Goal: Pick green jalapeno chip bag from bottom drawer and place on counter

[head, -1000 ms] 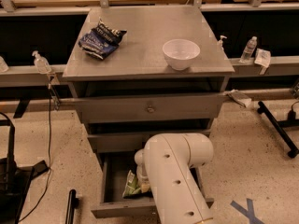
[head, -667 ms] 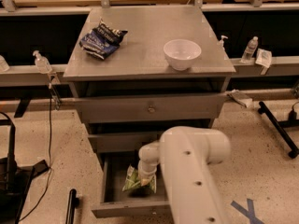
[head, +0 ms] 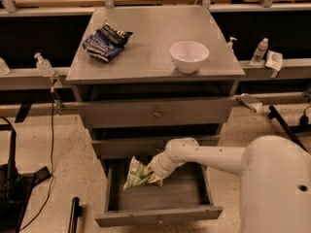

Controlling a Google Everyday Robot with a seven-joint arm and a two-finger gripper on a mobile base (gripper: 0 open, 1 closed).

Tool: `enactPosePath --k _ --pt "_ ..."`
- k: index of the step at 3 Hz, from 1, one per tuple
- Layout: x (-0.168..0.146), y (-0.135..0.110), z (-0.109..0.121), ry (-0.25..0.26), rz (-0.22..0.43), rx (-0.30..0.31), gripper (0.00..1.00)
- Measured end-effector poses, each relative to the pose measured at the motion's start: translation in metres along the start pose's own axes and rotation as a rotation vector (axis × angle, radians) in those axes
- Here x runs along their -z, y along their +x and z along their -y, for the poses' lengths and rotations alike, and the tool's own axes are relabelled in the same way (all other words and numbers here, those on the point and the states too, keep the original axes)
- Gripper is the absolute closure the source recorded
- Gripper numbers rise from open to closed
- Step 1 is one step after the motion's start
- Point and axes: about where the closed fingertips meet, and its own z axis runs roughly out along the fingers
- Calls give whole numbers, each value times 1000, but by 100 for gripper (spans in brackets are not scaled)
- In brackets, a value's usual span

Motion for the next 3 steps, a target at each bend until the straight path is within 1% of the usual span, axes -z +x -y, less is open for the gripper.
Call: enactPosePath --k 1,2,3 --pt "53 -12 2 68 64 82 100" --pt "58 -11 -2 78 70 146 100" --pt "58 -11 -2 78 70 146 100"
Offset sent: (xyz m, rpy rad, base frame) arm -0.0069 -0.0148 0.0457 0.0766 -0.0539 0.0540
